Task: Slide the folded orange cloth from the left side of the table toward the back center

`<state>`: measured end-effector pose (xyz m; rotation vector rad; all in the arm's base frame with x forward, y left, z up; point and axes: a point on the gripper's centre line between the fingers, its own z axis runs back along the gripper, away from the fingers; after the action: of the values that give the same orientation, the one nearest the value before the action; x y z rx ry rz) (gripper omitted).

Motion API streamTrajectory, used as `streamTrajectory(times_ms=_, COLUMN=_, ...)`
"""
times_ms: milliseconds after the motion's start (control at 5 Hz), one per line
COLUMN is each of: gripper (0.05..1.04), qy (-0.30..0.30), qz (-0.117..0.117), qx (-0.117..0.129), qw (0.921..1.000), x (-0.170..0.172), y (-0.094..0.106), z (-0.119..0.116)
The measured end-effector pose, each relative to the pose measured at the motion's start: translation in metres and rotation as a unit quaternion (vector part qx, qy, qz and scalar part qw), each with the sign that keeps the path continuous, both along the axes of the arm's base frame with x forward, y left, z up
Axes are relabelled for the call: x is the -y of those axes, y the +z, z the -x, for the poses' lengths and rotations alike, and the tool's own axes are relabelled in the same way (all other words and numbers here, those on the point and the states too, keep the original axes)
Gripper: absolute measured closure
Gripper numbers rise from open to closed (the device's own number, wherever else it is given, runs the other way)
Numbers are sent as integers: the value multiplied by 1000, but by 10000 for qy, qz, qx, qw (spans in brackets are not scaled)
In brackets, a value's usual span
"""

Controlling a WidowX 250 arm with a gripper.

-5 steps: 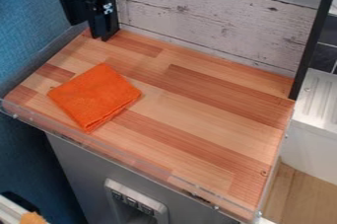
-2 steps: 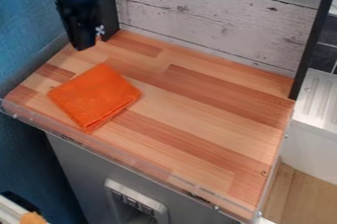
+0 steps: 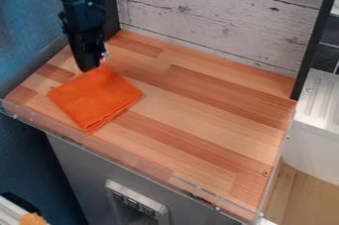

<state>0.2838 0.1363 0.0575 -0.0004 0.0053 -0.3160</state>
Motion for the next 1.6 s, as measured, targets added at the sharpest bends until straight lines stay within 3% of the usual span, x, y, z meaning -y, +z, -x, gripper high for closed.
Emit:
streamTrajectory(times_ms=400, gripper=1021, qy=58, qz=2, qx=-32, qw=10000, x=2, y=-32, z=2)
streamTrajectory(times_ms=800, gripper=1021, qy=37, qz=-47, qx=21, qw=10000, x=2, y=-45, z=2)
streamTrajectory(times_ms=1600, gripper=1021, qy=925, qz=-23, qx=69, qw=9957, x=25, y=-47, z=-52)
